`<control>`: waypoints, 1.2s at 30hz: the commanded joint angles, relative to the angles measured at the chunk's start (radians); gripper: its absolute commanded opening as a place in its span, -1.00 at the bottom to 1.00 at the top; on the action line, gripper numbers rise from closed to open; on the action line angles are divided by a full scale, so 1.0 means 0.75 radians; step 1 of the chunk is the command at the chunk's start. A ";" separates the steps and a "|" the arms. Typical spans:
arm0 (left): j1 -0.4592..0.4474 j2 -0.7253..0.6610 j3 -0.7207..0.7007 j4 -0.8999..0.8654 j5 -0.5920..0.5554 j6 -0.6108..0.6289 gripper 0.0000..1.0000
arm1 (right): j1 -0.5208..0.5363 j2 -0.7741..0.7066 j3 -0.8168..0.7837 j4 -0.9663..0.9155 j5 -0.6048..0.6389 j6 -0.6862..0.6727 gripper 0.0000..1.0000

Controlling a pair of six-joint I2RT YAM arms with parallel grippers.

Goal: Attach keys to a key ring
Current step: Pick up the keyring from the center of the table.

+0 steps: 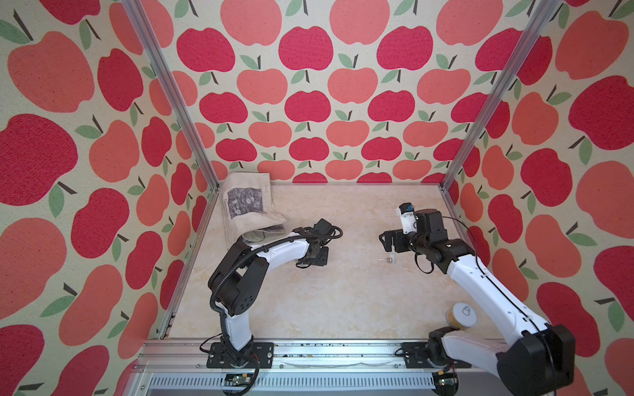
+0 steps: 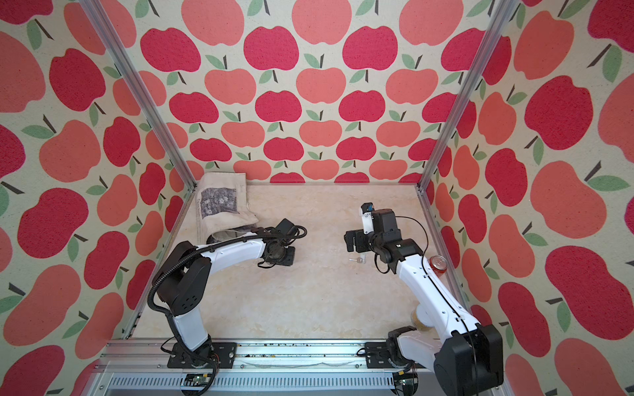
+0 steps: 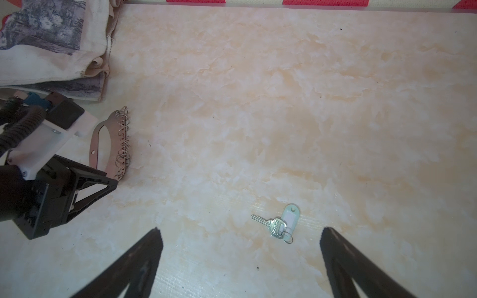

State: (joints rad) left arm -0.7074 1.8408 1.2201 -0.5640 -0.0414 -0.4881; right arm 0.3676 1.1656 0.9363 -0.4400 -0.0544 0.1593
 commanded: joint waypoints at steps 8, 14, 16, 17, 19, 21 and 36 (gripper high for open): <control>-0.022 0.040 -0.011 -0.028 -0.063 -0.051 -0.42 | 0.009 -0.010 -0.030 0.023 -0.009 0.014 0.98; -0.023 0.066 0.009 -0.065 -0.100 -0.050 -0.54 | 0.009 -0.026 -0.031 0.022 0.002 0.012 0.98; -0.022 0.065 0.007 -0.069 -0.106 -0.050 -0.63 | 0.009 -0.030 -0.033 0.022 0.003 0.011 0.98; -0.022 0.063 0.005 -0.070 -0.111 -0.051 -0.69 | 0.009 -0.032 -0.035 0.021 0.007 0.009 0.99; -0.024 0.054 0.005 -0.078 -0.119 -0.055 -0.84 | 0.009 -0.033 -0.038 0.026 0.007 0.011 0.98; -0.027 0.031 0.005 -0.086 -0.126 -0.049 -1.00 | 0.009 -0.034 -0.041 0.030 0.003 0.011 0.98; -0.079 -0.619 -0.163 0.001 -0.110 0.433 -1.00 | 0.019 -0.084 -0.082 0.157 -0.164 -0.029 0.99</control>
State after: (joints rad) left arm -0.7696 1.4521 1.1259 -0.6022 -0.1455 -0.3035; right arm 0.3714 1.1358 0.8886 -0.3660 -0.1184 0.1577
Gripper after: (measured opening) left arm 0.053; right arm 0.992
